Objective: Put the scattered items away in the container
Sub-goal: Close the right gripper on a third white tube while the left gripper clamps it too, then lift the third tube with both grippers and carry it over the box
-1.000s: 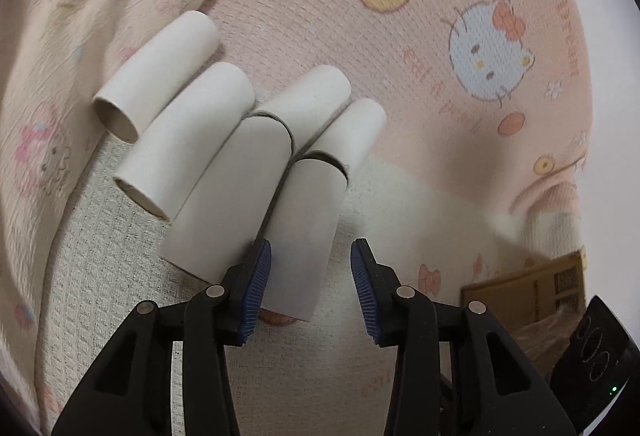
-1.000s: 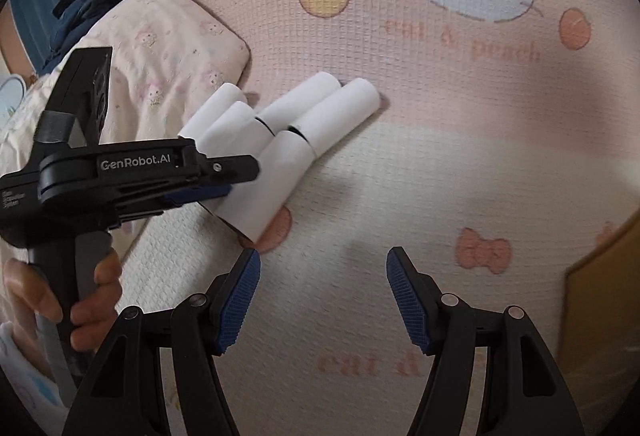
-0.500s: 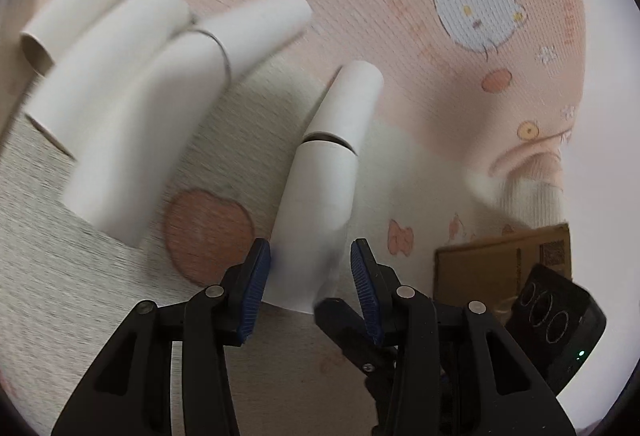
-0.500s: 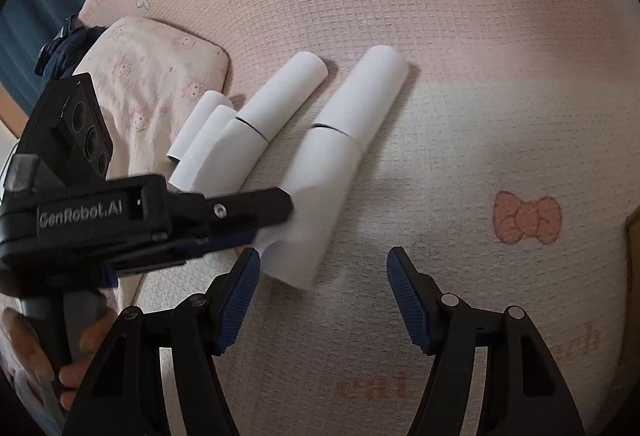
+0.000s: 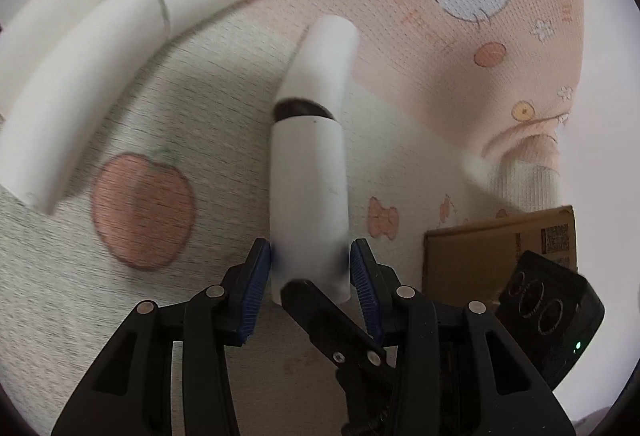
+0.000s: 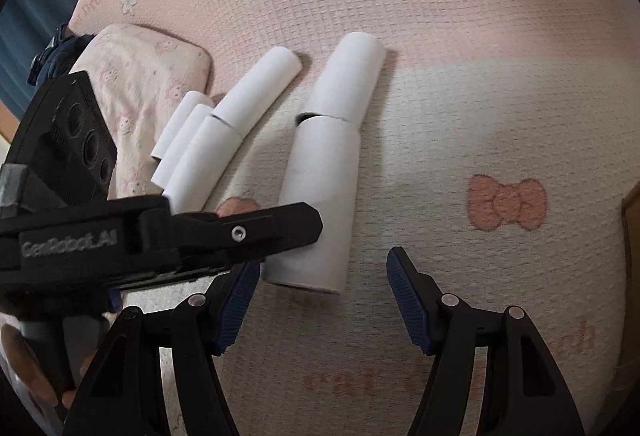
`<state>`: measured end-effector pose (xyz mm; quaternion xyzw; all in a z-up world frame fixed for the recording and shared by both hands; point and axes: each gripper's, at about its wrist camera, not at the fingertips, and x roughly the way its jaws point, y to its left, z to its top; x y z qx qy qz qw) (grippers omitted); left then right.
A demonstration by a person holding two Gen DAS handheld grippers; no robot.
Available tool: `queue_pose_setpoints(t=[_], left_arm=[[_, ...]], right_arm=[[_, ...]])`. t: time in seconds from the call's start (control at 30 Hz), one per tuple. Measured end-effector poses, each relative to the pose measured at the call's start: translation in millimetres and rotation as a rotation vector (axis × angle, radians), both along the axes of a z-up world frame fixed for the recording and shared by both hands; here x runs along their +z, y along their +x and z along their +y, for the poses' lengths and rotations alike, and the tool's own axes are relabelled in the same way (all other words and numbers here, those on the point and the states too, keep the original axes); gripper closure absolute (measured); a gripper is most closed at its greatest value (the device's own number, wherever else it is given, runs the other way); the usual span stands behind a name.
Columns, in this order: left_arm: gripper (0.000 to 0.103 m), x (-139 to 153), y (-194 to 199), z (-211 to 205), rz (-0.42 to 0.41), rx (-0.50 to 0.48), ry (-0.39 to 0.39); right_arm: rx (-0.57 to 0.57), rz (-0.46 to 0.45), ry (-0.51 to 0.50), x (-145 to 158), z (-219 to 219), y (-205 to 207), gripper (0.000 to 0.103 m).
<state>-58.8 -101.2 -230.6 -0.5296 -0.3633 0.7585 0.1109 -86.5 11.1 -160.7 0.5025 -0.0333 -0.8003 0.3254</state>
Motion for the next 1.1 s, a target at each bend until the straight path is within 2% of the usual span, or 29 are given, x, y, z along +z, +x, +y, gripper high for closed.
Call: queue_pose_setpoints(t=[0.17, 0.2, 0.23, 0.3, 0.37, 0.5, 0.73, 0.83, 0.93, 1.1], left_arm=[[0.058, 5.8, -0.5, 9.7, 0.018, -0.020, -0.039], [0.058, 8.0, -0.3, 11.1, 0.022, -0.020, -0.056], [0.058, 9.6, -0.6, 12.1, 0.026, -0.018, -0.073], [0.058, 13.6, 1.0, 11.2, 0.037, -0.007, -0.121], [0.056, 14.9, 0.2, 6.5, 0.047, 0.014, -0.122], [0.056, 11.1, -7.4, 1.3, 0.055, 0.046, -0.063], [0.060, 11.7, -5.3, 12.7, 0.062, 0.002, -0.117], [0.060, 7.3, 3.8, 11.2, 0.045, 0.004, -0.075], [0.061, 3.0, 15.9, 13.1, 0.022, -0.004, -0.022], [0.061, 3.0, 30.3, 26.3, 0.010, -0.047, -0.035]], right_arm=[[-0.028, -0.002, -0.019, -2.6, 3.2, -7.8, 0.040], [-0.029, 0.000, -0.025, -2.3, 4.1, -7.9, 0.043], [-0.029, 0.000, -0.031, -2.3, 4.6, -8.2, 0.052], [-0.003, -0.009, -0.044, -1.7, 4.1, -7.7, 0.062], [0.012, 0.007, -0.018, 0.4, 0.3, -5.0, 0.062], [0.030, 0.023, 0.015, 3.0, -2.9, 0.6, 0.062], [0.024, -0.005, 0.031, 5.1, -2.2, 5.3, 0.062], [0.023, -0.030, 0.040, 4.3, 4.7, 12.5, 0.062], [0.044, -0.013, 0.085, 7.1, 10.2, 24.9, 0.062], [0.079, -0.030, 0.138, 8.4, 22.7, 41.2, 0.062]])
